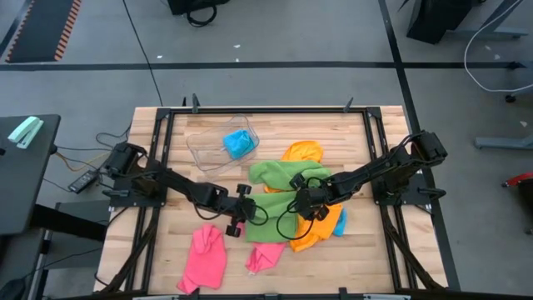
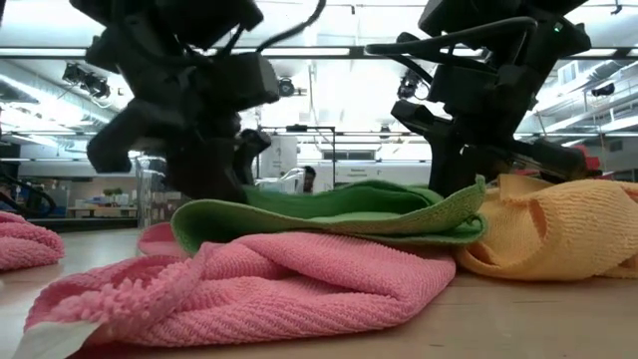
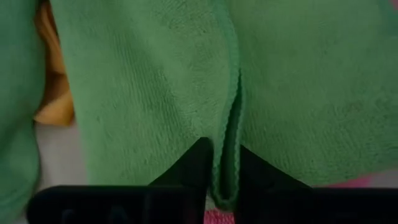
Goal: Fold microfiber towels
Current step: Fold the left green microfiber towel
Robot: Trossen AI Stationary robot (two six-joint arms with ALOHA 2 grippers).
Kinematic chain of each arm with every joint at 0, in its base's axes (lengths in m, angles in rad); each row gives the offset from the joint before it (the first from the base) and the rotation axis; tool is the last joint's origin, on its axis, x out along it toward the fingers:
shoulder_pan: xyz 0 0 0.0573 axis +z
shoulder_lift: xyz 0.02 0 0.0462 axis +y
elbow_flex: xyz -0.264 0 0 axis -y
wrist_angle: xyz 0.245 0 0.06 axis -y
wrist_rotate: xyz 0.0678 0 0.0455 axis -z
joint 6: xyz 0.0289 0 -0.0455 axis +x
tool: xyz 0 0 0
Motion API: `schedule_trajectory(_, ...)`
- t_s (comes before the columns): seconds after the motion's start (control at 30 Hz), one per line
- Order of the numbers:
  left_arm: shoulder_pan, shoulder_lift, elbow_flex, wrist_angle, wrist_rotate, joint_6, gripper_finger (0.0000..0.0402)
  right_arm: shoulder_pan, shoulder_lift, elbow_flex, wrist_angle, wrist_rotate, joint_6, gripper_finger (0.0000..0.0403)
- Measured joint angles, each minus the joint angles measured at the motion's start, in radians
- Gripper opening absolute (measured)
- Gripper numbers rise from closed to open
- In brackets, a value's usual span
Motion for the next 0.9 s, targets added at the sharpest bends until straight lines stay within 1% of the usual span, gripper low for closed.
schedule_trajectory(0.13,-0.009,0.008,0.0,0.002,-0.001,0.0,0.0083,0.0,0.0,0.0,-0.005,0.0,0.001,0.0037)
schedule_trajectory(0.27,-0.015,0.008,0.007,-0.001,-0.001,-0.025,0.0119,0.0,0.0,0.002,-0.008,0.0,0.002,0.0037)
schedule_trajectory(0.47,-0.026,0.006,0.023,-0.003,0.024,-0.059,0.0179,0.0,0.0,0.058,-0.111,0.0,0.07,0.0037)
schedule_trajectory(0.6,-0.027,0.003,0.036,-0.005,0.09,-0.097,0.0209,0.0,0.0,0.086,-0.185,-0.015,0.105,0.0037)
schedule_trajectory(0.73,-0.026,0.003,0.04,-0.036,0.104,-0.105,0.0221,0.0,0.0,0.087,-0.188,-0.056,0.12,0.0037)
schedule_trajectory(0.9,-0.018,0.003,0.039,-0.06,0.104,-0.131,0.0213,0.001,0.0,0.087,-0.189,-0.071,0.135,0.0037)
